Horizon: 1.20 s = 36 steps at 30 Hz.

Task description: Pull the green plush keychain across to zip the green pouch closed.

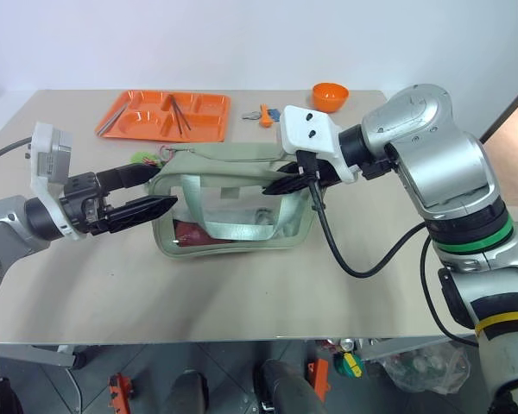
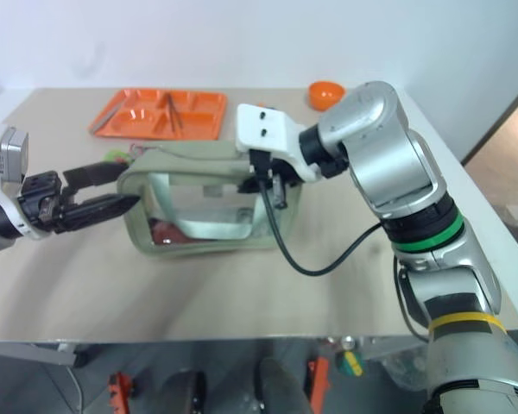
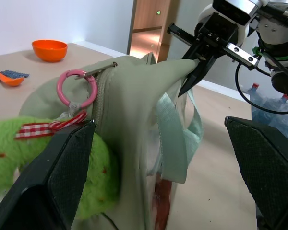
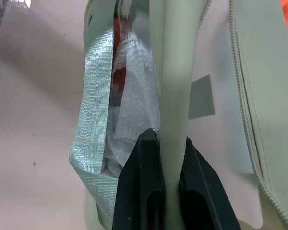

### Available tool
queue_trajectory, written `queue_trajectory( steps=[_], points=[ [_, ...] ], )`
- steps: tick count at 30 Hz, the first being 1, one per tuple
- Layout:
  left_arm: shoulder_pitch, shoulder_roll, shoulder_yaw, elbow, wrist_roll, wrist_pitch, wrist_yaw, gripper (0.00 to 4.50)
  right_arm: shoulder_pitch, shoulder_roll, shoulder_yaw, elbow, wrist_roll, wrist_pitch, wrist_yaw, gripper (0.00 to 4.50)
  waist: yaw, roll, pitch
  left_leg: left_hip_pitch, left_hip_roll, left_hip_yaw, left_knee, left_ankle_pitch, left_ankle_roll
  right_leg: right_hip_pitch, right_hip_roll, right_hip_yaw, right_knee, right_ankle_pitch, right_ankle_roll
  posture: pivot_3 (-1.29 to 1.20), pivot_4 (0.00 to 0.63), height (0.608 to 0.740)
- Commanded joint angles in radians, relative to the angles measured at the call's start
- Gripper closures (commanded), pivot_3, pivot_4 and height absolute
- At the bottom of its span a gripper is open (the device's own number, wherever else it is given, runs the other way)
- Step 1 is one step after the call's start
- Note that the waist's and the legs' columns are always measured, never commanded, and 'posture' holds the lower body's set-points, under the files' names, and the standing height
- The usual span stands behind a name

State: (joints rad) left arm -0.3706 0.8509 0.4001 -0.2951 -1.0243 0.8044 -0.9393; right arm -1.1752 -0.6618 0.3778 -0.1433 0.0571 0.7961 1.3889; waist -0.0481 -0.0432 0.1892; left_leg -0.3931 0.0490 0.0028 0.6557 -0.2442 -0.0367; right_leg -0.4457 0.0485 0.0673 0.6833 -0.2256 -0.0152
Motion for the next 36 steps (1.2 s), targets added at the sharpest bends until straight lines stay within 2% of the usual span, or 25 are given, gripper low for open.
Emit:
queue_trajectory(
  steps=[1,5,6,8,10,15,17,20,23,31,36],
  points=[
    [-0.004,0.016,0.041,-0.027,-0.025,-0.003,0.012,0.0,0.027,-0.013,-0.02,-0.074,0.029,0.017,-0.03,4.44,0.0,0.0,0.0,0.0,0.0,0.0,0.0,0.0,0.0,0.0,0.0,0.0,0.0,0.0,0.001,0.0,0.15,0.74],
    [-0.001,0.025,0.052,-0.032,-0.038,0.002,0.021,0.0,0.055,0.011,-0.013,-0.092,0.037,0.023,-0.082,4.44,-0.001,0.0,0.0,0.0,-0.001,0.001,0.0,0.0,0.0,0.0,-0.001,0.001,0.0,-0.001,0.001,0.0,0.15,0.74],
    [0.0,0.027,0.052,-0.031,-0.04,0.002,0.022,0.0,0.059,0.02,-0.012,-0.092,0.039,0.023,-0.095,3.77,-0.002,0.0,0.0,0.0,-0.001,0.001,0.0,0.0,0.0,0.0,-0.001,0.001,0.0,-0.001,0.001,0.0,0.15,0.74],
    [-0.002,0.03,0.052,-0.031,-0.042,0.003,0.024,0.0,0.071,0.028,-0.009,-0.097,0.046,0.01,-0.111,3.26,-0.001,0.0,0.0,0.0,-0.001,0.0,0.0,0.0,0.0,0.0,-0.001,0.0,0.0,-0.001,0.001,0.0,0.15,0.74],
    [-0.006,0.032,0.05,-0.029,-0.045,0.004,0.028,0.0,0.077,0.04,-0.012,-0.098,0.06,0.019,-0.128,2.43,0.0,0.0,0.0,0.0,-0.001,-0.001,0.0,0.0,0.0,0.001,-0.001,0.0,0.0,-0.001,0.001,0.0,0.15,0.74],
    [-0.017,0.035,0.04,-0.027,-0.053,0.004,0.034,0.0,0.078,0.065,-0.03,-0.091,0.114,0.09,-0.162,0.75,-0.002,0.0,0.0,0.001,0.0,-0.001,0.0,0.0,0.0,0.001,-0.001,0.0,0.0,-0.001,0.0,0.0,0.15,0.74],
    [-0.023,0.035,0.035,-0.027,-0.056,0.004,0.034,0.0,0.041,0.065,-0.096,-0.05,0.195,0.154,-0.134,0.08,-0.002,0.0,0.0,0.001,0.0,-0.001,0.0,0.0,0.0,0.001,-0.001,-0.001,0.0,-0.001,0.001,0.0,0.15,0.74],
    [-0.033,0.034,0.025,-0.022,-0.057,0.002,0.032,0.0,-0.047,0.034,-0.246,0.058,0.362,0.23,-0.044,0.03,0.0,0.0,0.0,0.0,-0.001,-0.001,0.0,0.0,0.0,0.001,-0.001,-0.002,0.0,-0.001,0.001,0.0,0.15,0.74],
    [-0.038,0.032,0.018,-0.017,-0.053,0.001,0.029,0.0,-0.086,-0.024,-0.301,0.134,0.428,0.226,0.005,0.03,0.0,0.001,0.0,0.0,-0.002,-0.001,0.0,0.0,0.0,0.002,-0.001,-0.002,-0.001,-0.001,0.001,0.0,0.15,0.74],
    [-0.043,0.057,0.034,0.012,-0.055,0.012,0.017,0.0,0.118,-0.28,-0.261,0.116,0.334,-0.041,0.106,0.03,0.001,0.0,0.0,0.0,-0.003,-0.002,0.0,-0.002,0.002,0.003,-0.002,-0.003,-0.002,-0.004,0.002,0.0,0.15,0.74],
    [-0.054,0.065,0.028,0.011,-0.062,0.021,0.012,0.0,0.223,-0.314,-0.27,0.055,0.348,-0.037,0.075,0.03,-0.005,0.001,0.0,0.002,-0.001,0.0,-0.001,-0.002,0.002,0.003,-0.002,-0.001,-0.001,-0.004,0.002,0.0,0.15,0.74]
  ],
)
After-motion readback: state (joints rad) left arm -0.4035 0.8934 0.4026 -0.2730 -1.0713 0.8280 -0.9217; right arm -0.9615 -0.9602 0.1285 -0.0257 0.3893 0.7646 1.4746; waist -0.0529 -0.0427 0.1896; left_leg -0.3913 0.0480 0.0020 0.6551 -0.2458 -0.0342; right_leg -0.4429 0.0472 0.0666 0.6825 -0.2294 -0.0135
